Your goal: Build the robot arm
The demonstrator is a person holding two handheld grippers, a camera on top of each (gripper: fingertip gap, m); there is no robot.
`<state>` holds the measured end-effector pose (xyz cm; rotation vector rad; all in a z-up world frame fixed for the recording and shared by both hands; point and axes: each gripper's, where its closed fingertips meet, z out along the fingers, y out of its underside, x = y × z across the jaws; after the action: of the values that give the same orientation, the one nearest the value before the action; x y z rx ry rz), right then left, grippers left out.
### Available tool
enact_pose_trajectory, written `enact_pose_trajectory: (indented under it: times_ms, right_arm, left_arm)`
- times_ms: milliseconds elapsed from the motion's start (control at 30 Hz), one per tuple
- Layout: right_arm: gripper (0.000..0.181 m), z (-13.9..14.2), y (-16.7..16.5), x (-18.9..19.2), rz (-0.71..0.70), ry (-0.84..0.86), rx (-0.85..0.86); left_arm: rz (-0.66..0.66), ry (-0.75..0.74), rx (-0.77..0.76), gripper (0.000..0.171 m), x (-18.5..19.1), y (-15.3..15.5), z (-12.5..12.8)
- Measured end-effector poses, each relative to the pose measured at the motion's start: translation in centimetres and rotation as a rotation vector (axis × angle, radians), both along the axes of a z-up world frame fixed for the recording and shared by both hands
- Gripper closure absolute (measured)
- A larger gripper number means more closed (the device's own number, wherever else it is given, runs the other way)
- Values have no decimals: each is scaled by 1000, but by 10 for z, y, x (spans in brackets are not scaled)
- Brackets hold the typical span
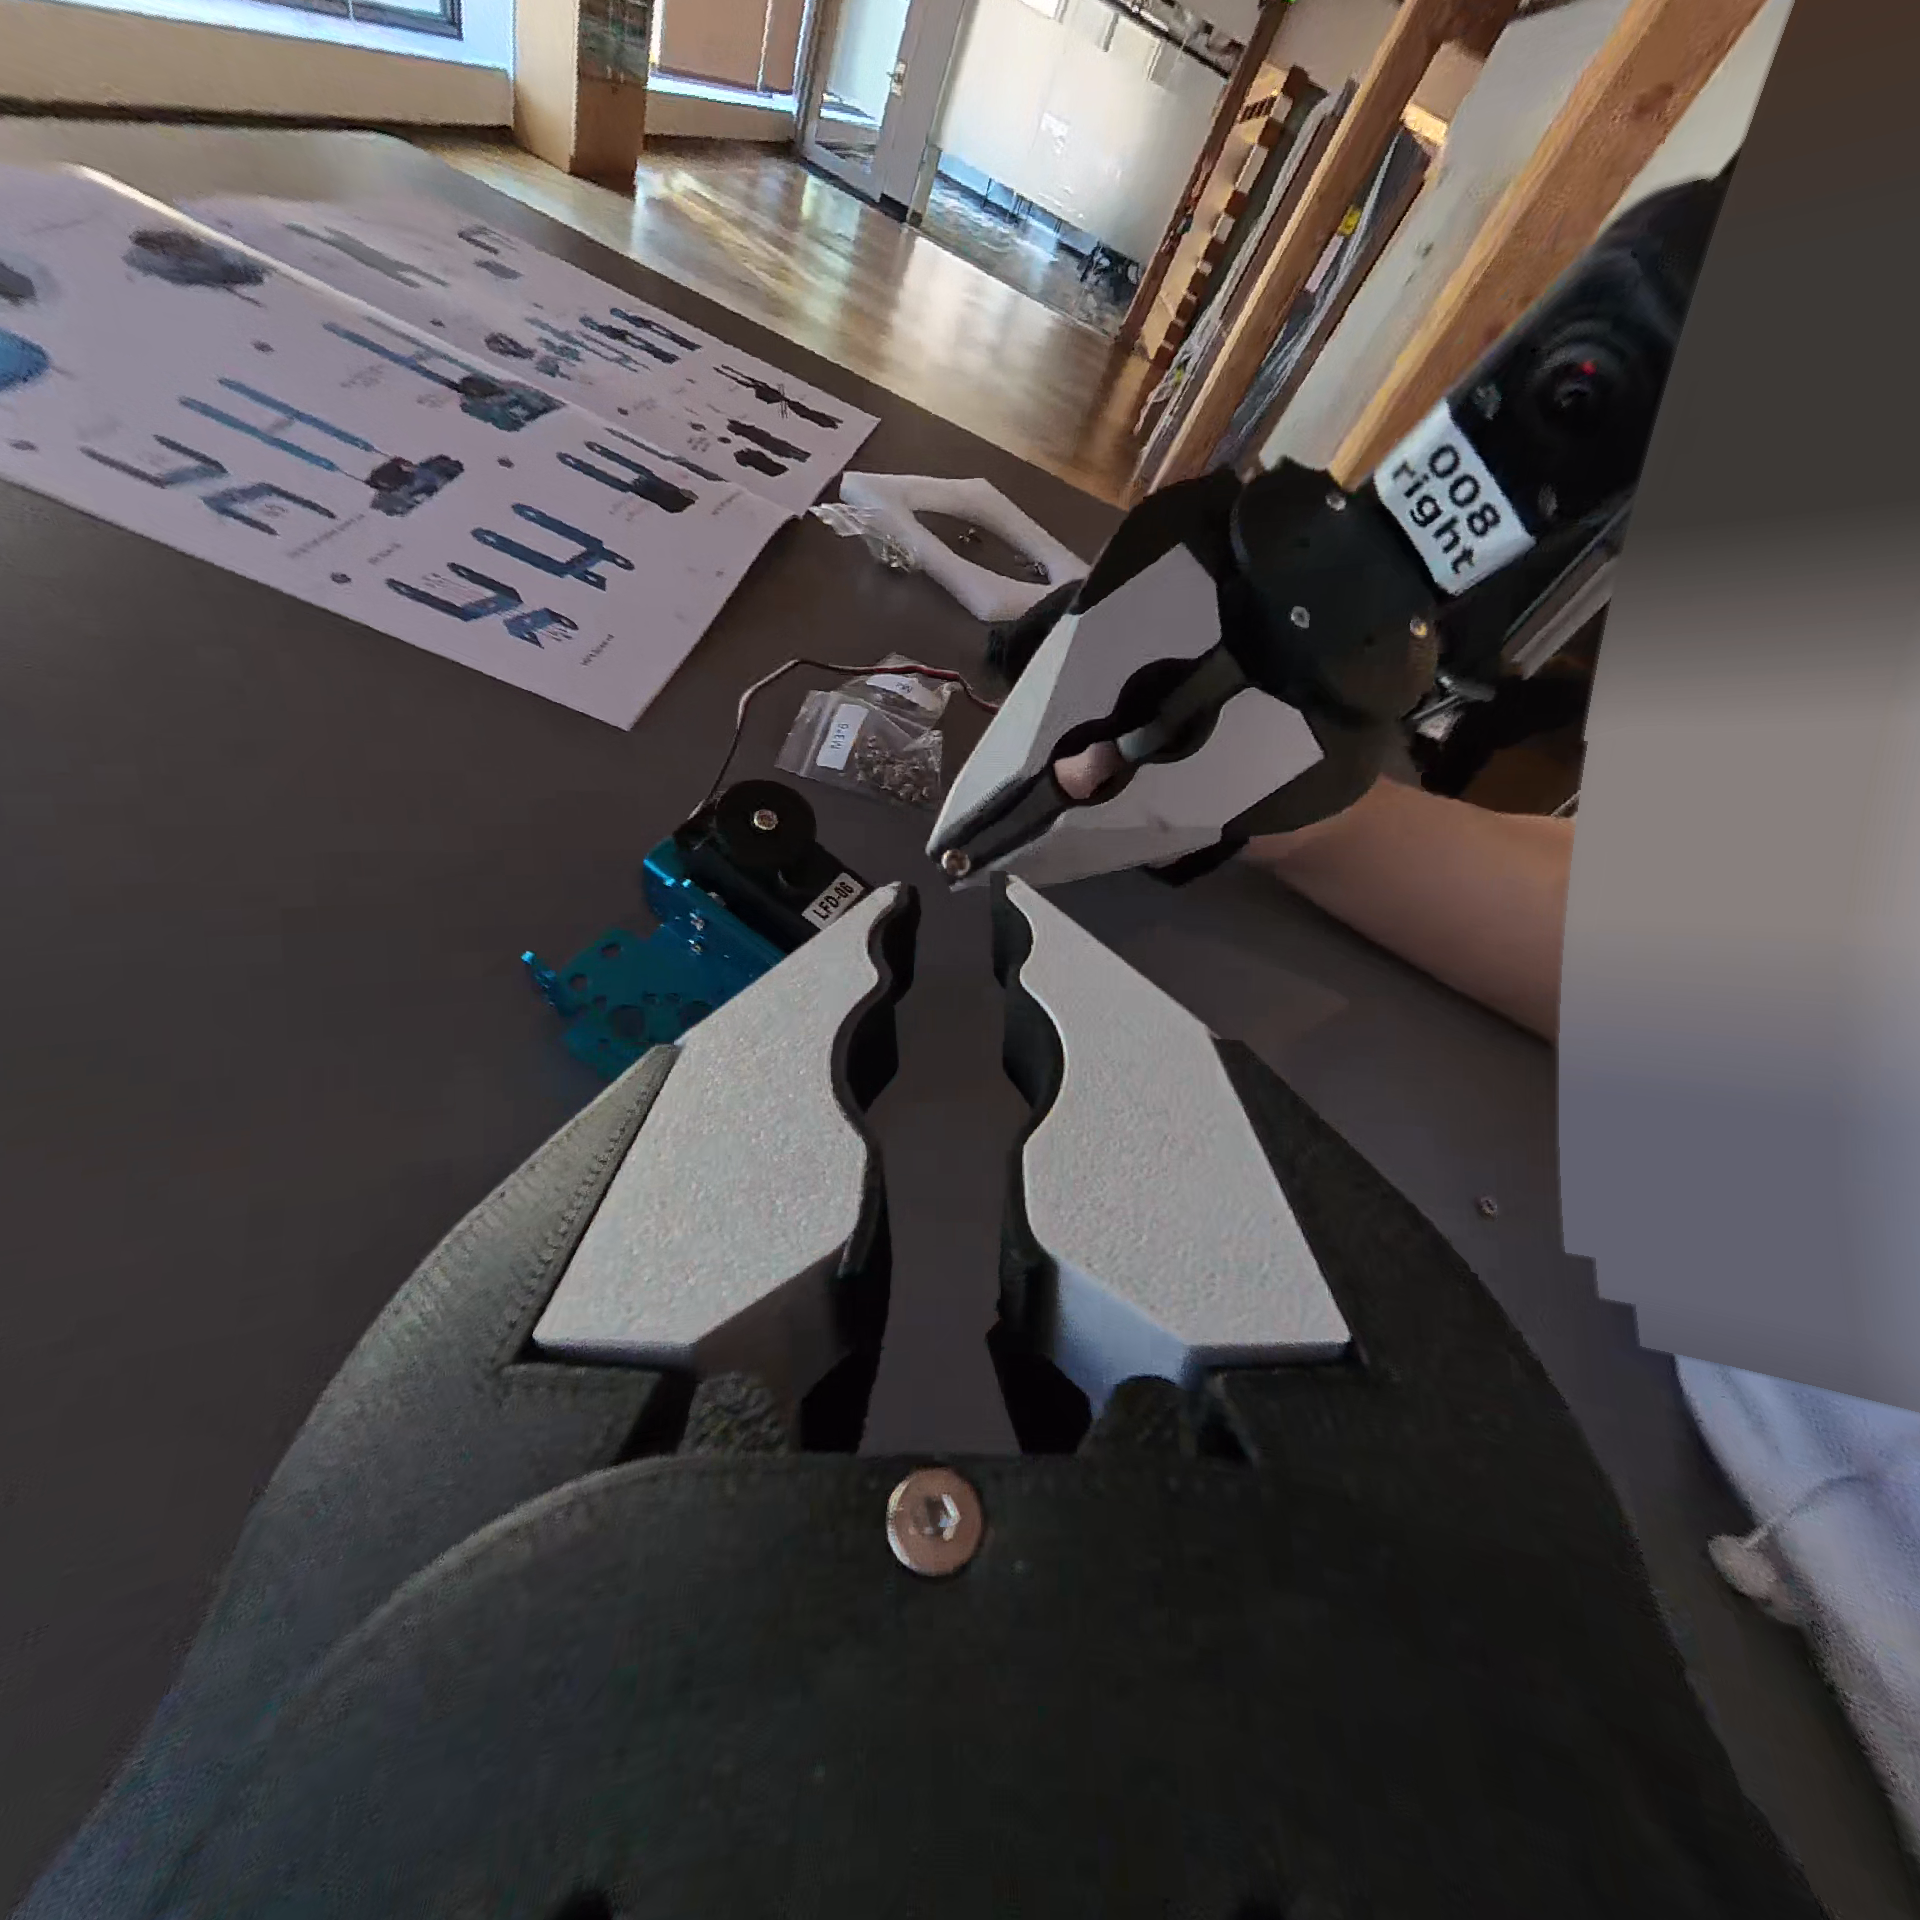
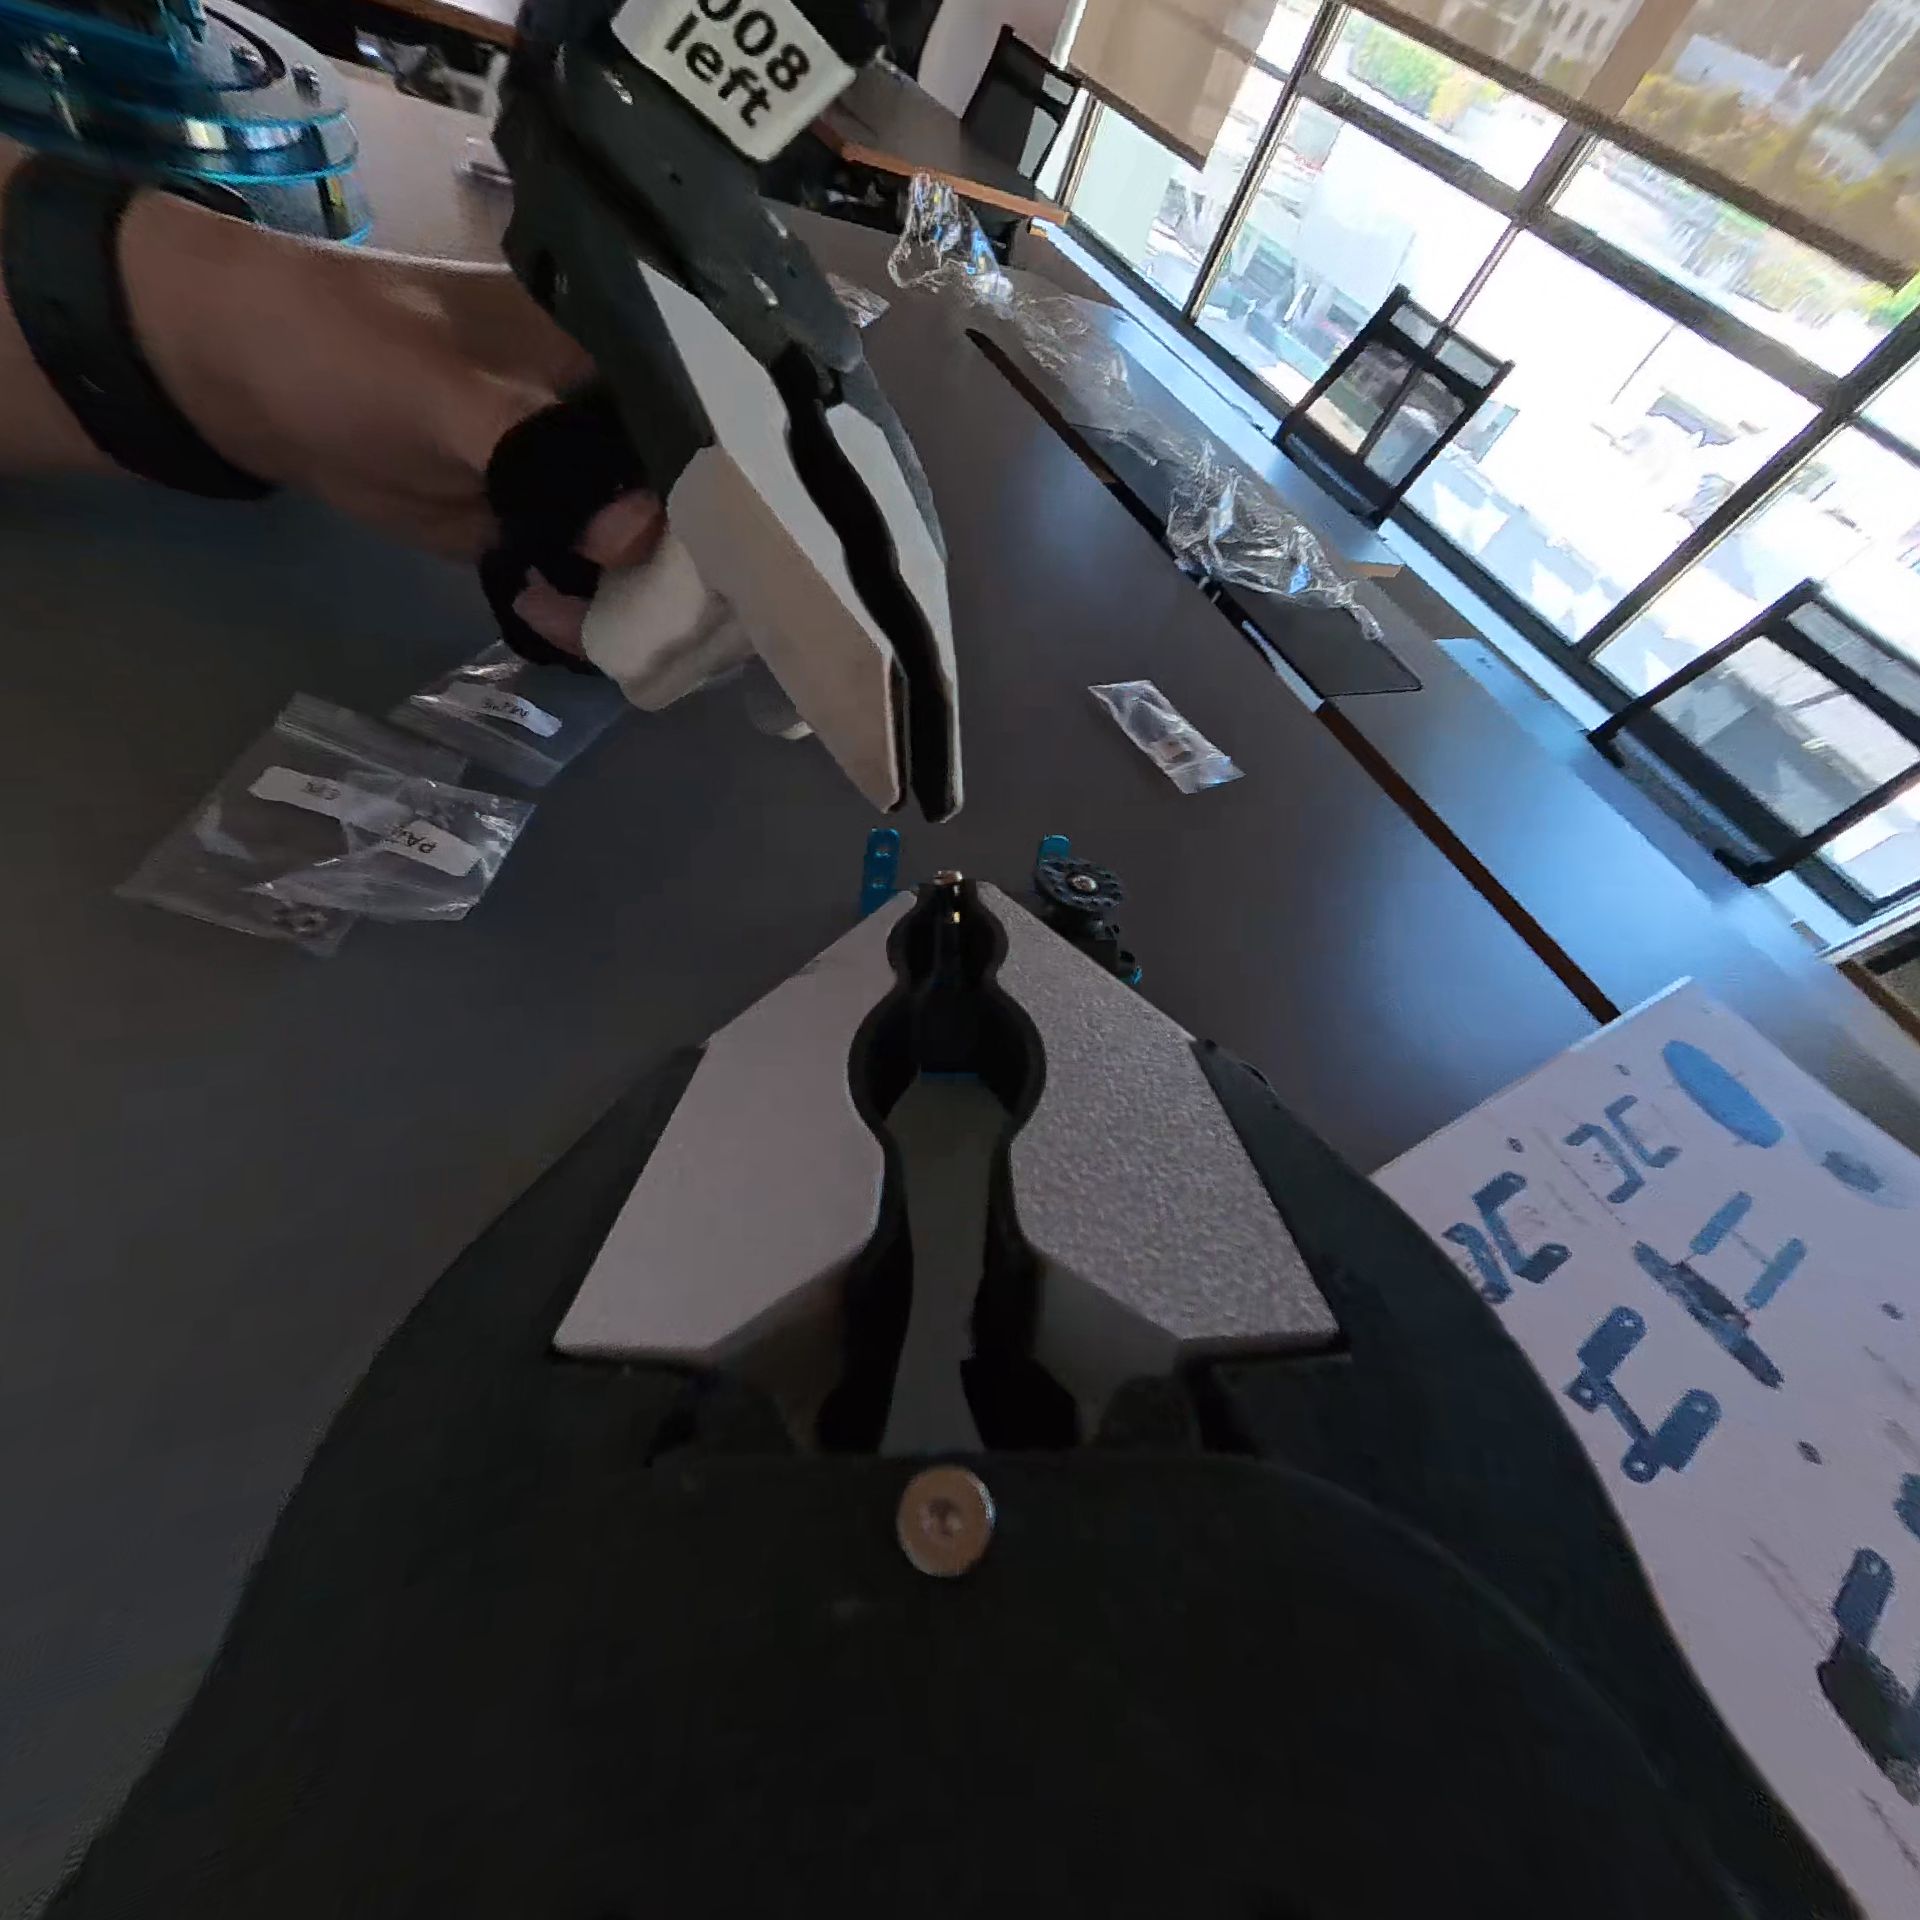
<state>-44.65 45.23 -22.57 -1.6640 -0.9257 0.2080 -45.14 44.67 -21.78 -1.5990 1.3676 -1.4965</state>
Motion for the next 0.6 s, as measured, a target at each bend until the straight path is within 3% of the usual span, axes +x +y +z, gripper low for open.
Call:
enact_pose_trajectory:
  times_ms: [233,333,600]
  right_arm:
    - [178,1,-1,-5,7,-42,36]
    - [179,-3,0,-7,3,-77,32]
    - [178,-9,3,-6,-29,-165,38]
  left_arm:
    - [30,30,-18,163,6,-4,-3]
    - [34,66,45,166,6,-5,-9]
    - [74,114,75,163,6,-1,-15]
